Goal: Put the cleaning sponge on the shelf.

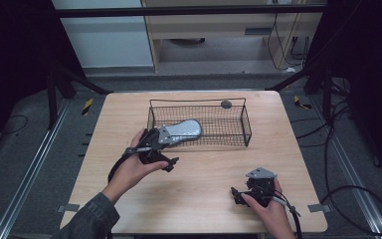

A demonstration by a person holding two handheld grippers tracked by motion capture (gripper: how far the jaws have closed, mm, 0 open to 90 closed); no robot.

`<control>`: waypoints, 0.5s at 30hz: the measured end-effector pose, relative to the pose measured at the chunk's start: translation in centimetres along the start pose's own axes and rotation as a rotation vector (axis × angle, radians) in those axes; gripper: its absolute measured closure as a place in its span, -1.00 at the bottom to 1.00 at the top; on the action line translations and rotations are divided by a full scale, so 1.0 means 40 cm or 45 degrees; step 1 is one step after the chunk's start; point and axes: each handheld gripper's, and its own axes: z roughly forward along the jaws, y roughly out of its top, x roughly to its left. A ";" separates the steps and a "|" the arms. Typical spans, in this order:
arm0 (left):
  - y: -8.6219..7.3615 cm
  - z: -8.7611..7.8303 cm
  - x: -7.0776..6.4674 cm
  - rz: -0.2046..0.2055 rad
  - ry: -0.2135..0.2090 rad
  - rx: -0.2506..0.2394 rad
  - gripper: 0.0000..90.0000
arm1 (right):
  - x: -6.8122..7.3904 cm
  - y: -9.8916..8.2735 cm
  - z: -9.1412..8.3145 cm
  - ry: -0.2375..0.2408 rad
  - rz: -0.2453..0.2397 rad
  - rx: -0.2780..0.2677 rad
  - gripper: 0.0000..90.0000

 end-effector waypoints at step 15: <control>-0.108 0.017 0.013 -0.090 0.001 0.054 -0.91 | 0.000 0.000 0.001 0.001 -0.014 -0.003 -0.99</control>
